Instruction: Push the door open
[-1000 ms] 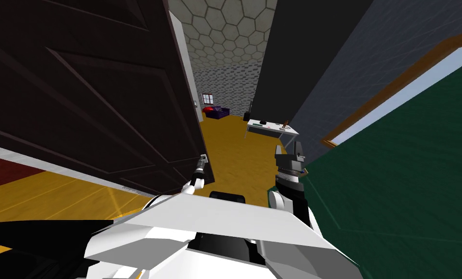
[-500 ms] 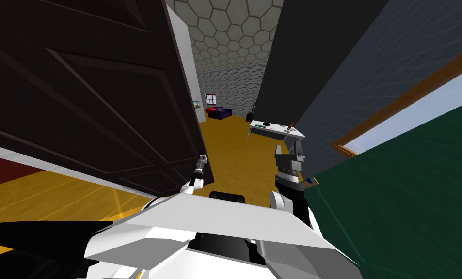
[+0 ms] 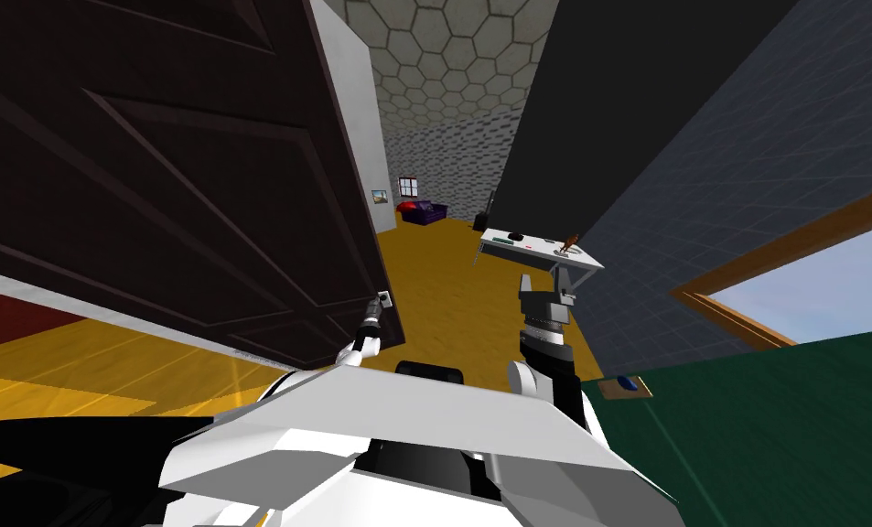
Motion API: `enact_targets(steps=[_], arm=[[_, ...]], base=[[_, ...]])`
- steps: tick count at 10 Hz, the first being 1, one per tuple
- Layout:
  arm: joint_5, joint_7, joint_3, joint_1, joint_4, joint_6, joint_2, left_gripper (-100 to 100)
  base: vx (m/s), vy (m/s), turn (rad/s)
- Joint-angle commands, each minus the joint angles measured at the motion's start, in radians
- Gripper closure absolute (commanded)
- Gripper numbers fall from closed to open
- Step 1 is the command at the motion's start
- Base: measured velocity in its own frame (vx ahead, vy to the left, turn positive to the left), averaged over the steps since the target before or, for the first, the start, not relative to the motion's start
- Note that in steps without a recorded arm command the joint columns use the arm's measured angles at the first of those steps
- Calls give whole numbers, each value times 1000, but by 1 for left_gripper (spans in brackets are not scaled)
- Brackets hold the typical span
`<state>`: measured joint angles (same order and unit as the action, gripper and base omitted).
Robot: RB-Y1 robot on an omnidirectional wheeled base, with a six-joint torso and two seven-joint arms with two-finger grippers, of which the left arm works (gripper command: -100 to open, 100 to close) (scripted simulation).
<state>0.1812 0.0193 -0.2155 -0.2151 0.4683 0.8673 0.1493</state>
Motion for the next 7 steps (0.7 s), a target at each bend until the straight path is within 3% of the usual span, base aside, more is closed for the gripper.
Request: enact_targets(steps=[1,2,7], arm=[[-4,-12,-11,-5,-19,8,12,100],[-1,8,-8,1,13,-9,-7,-100],[4,40,-15,-13,21,-21,-38,-100]], base=[[124,-17,207],[-14,-83,160],[-153,-127,60]])
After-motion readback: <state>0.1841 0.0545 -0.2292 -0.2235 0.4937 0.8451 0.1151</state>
